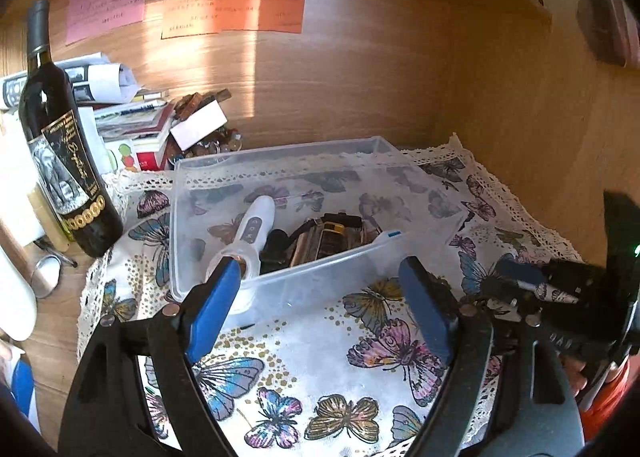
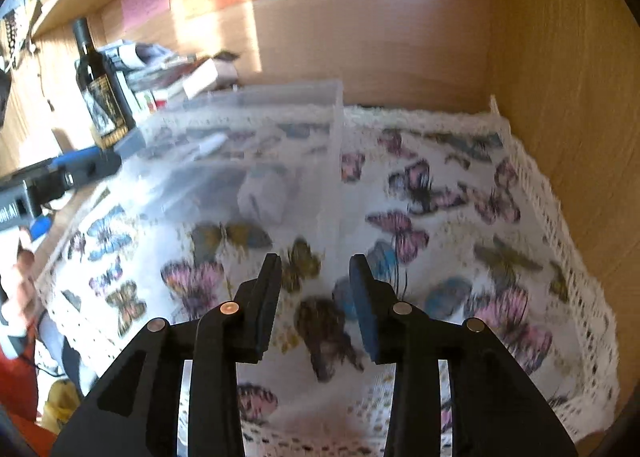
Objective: Organize rigid objects
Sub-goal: 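Carry the grinder over the box and release it with the right tool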
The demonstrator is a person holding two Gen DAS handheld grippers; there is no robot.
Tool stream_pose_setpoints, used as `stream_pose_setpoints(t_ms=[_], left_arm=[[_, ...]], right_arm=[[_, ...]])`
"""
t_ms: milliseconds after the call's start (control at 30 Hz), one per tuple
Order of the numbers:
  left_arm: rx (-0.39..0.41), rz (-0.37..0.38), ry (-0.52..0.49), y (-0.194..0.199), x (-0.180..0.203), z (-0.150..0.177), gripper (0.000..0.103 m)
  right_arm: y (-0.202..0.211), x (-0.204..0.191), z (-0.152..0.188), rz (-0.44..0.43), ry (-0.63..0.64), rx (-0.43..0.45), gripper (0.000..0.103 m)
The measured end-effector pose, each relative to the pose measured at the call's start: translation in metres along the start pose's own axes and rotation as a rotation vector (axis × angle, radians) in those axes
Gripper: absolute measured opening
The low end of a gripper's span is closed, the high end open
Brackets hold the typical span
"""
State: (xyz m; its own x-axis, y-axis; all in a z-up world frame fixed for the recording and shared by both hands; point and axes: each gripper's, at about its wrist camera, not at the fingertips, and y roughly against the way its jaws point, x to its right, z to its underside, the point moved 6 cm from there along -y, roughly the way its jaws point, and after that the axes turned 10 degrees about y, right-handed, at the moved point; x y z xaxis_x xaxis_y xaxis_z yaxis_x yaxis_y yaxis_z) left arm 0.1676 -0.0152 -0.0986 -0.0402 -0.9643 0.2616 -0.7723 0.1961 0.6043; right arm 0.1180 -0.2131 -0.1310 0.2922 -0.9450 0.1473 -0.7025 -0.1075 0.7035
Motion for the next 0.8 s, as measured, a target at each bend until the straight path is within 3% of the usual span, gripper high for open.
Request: stream_pose_setpoints(t_ms=[167, 300, 633, 800], left_arm=[[-0.002, -0.001, 0.004, 0.001, 0.000, 0.003, 0.082], [0.000, -0.013, 0.008, 0.001, -0.002, 0.004, 0.082], [0.022, -0.031, 0.037, 0.007, -0.009, 0.004, 0.082], [0.036, -0.040, 0.041, 0.013, -0.011, 0.005, 0.082]], right_arm=[[-0.022, -0.001, 0.021, -0.020, -0.011, -0.085, 0.032], [-0.025, -0.003, 0.018, -0.015, -0.004, -0.086, 0.030], [0.006, -0.016, -0.068, 0.009, 0.069, 0.134, 0.030], [-0.022, -0.017, -0.097, 0.041, 0.093, 0.127, 0.030]])
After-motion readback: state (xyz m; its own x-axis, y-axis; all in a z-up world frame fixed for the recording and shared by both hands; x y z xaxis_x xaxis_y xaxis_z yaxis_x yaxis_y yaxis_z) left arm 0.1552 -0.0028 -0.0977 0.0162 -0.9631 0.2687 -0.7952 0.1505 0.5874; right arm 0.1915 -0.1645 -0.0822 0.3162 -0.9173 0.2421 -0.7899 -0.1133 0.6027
